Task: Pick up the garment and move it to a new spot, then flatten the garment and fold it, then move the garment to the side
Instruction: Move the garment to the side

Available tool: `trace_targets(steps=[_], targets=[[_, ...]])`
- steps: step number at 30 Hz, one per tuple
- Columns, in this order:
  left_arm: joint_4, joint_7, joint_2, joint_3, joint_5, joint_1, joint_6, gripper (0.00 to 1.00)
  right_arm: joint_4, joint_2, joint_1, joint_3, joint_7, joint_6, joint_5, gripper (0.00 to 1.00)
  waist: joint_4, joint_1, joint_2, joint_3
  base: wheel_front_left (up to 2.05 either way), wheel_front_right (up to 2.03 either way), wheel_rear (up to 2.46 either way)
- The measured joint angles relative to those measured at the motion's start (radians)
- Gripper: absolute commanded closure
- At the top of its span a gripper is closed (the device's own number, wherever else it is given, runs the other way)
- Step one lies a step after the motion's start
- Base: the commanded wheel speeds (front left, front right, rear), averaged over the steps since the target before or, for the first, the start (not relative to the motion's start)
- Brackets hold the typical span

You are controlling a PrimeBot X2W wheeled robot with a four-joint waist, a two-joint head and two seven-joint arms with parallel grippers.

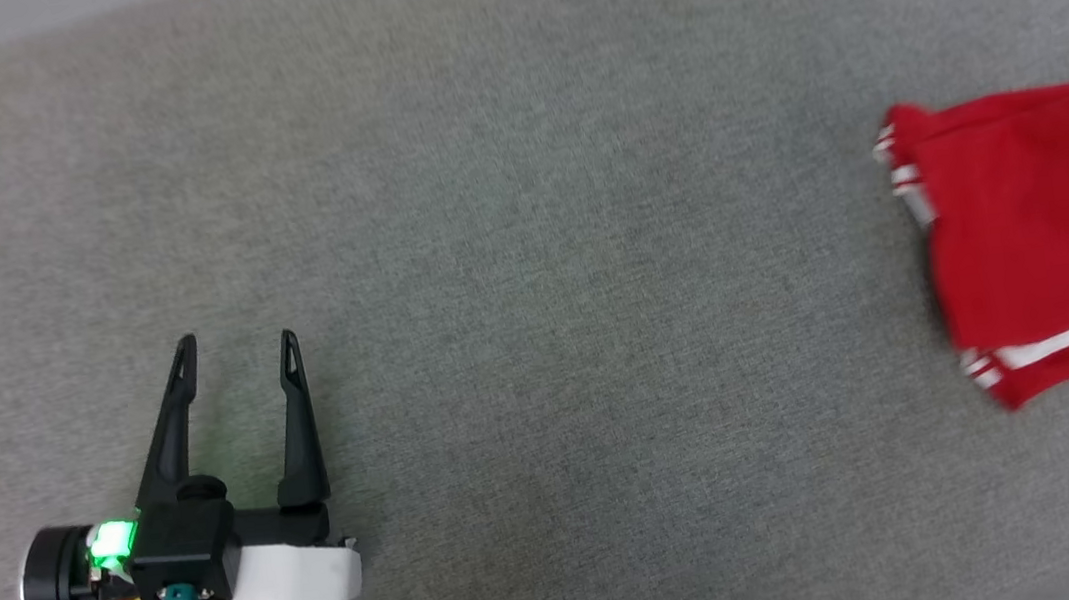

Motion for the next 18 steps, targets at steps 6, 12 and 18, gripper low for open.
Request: trace_targets(steps=[6,12,18], targets=[[-0.025,0.000,0.021,-0.004,0.003,-0.041,-0.004,0.00,0.141,-0.032,-0.041,-0.095,-0.067,0.000,-0.087,1.00,-0.008,0.0000,0.0000,0.091,0.00,0.00,0.00],[-0.048,0.000,0.022,-0.015,0.000,-0.077,-0.003,0.00,0.289,0.023,-0.043,-0.195,-0.117,0.000,-0.148,1.00,0.014,0.0000,0.0000,0.171,0.00,0.00,0.00],[-0.034,0.000,0.013,-0.021,-0.009,-0.078,0.005,0.00,0.367,0.092,-0.042,-0.243,-0.157,0.000,-0.231,0.00,0.029,0.0000,0.0000,0.133,0.00,0.00,0.00]])
